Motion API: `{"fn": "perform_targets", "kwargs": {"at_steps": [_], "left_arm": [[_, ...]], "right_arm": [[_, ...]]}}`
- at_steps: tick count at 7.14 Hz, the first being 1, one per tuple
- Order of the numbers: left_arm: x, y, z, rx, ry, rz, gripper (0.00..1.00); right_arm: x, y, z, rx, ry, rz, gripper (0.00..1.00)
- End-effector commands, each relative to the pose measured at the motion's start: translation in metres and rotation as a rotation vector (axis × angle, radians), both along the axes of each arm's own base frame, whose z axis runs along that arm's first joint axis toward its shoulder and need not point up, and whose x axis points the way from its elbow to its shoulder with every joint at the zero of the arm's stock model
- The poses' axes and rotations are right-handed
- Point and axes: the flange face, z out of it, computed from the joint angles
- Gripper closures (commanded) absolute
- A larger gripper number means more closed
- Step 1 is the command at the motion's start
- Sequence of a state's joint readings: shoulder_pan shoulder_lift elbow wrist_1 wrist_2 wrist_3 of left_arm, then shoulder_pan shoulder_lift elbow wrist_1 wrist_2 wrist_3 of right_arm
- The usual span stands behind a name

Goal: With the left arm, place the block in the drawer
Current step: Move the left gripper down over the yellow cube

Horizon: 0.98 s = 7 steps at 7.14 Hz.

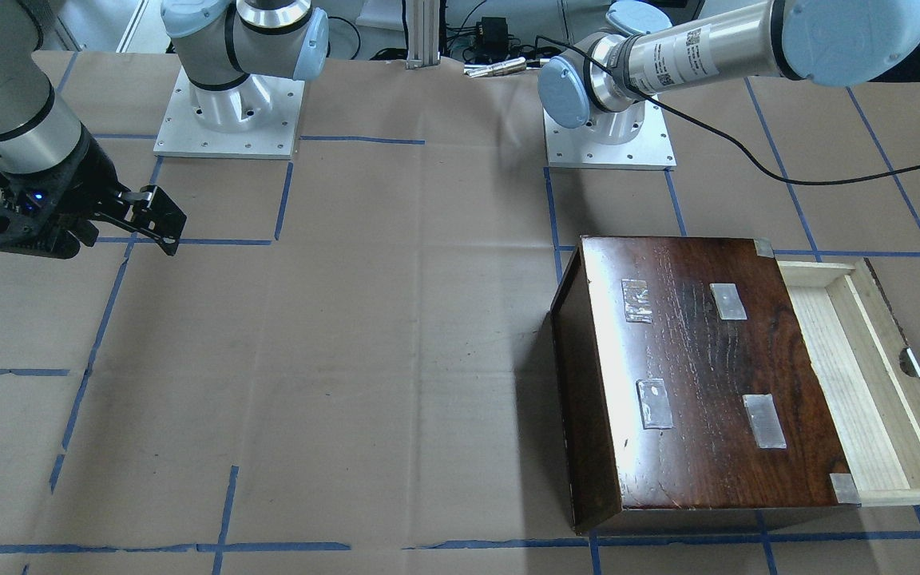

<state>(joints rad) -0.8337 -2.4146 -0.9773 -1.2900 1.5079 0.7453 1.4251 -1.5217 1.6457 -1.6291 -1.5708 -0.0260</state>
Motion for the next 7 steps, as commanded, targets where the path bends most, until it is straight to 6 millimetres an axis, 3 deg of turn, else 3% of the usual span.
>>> {"fn": "perform_targets", "kwargs": {"at_steps": [1,3,7], "left_arm": [[-0.003,-0.039,-0.036,-0.019,-0.016,-0.030,0.02],[0.001,-0.044,-0.060,-0.003,-0.004,-0.015,0.02],[0.002,-0.034,-0.074,0.072,-0.030,-0.018,0.02]], "right_arm": [[0.000,0.000,-0.001,0.002,0.000,0.000,0.00],[0.000,0.000,0.000,0.000,0.000,0.000,0.00],[0.000,0.000,0.000,0.000,0.000,0.000,0.00]]}}
